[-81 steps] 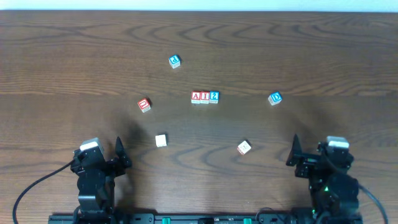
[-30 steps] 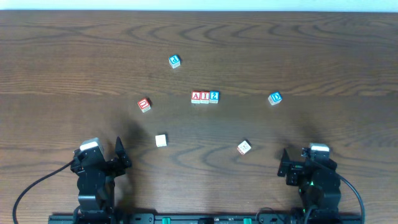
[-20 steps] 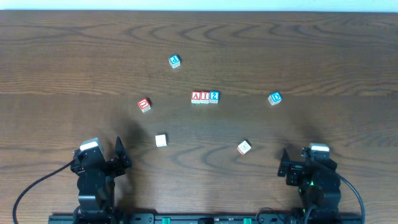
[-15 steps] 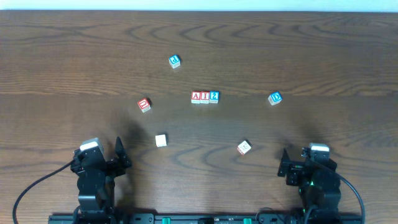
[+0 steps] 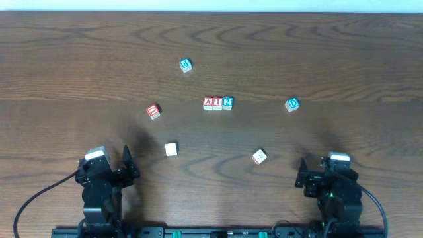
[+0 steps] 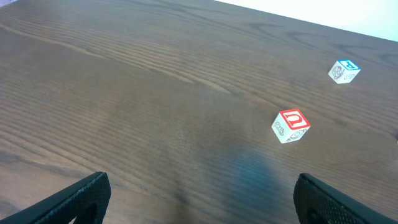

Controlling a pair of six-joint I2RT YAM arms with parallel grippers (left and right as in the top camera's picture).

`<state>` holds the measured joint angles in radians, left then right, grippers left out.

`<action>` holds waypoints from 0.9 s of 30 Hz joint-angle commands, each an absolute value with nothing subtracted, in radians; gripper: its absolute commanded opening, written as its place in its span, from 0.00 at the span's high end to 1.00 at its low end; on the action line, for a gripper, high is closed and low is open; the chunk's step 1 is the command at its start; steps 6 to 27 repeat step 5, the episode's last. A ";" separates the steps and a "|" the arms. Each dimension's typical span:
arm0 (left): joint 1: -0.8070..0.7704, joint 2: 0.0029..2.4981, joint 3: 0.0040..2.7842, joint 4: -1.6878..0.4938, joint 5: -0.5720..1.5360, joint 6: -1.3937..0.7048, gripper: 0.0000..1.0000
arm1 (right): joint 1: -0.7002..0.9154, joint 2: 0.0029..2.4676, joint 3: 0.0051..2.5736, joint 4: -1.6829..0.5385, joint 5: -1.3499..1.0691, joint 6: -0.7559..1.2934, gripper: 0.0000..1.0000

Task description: Spell out Ai2

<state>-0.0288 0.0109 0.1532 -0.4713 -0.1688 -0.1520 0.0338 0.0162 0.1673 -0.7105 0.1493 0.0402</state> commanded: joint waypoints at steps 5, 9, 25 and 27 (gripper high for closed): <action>-0.027 0.004 0.133 -0.473 -0.190 -0.134 0.05 | 0.025 0.006 0.162 -0.714 0.141 0.028 0.01; -0.027 0.004 0.133 -0.473 -0.190 -0.134 0.05 | 0.025 0.006 0.162 -0.714 0.141 0.028 0.01; -0.027 0.004 0.133 -0.473 -0.190 -0.134 0.05 | 0.025 0.006 0.162 -0.714 0.141 0.028 0.01; -0.027 0.004 0.133 -0.473 -0.190 -0.134 0.05 | 0.025 0.006 0.162 -0.714 0.141 0.028 0.01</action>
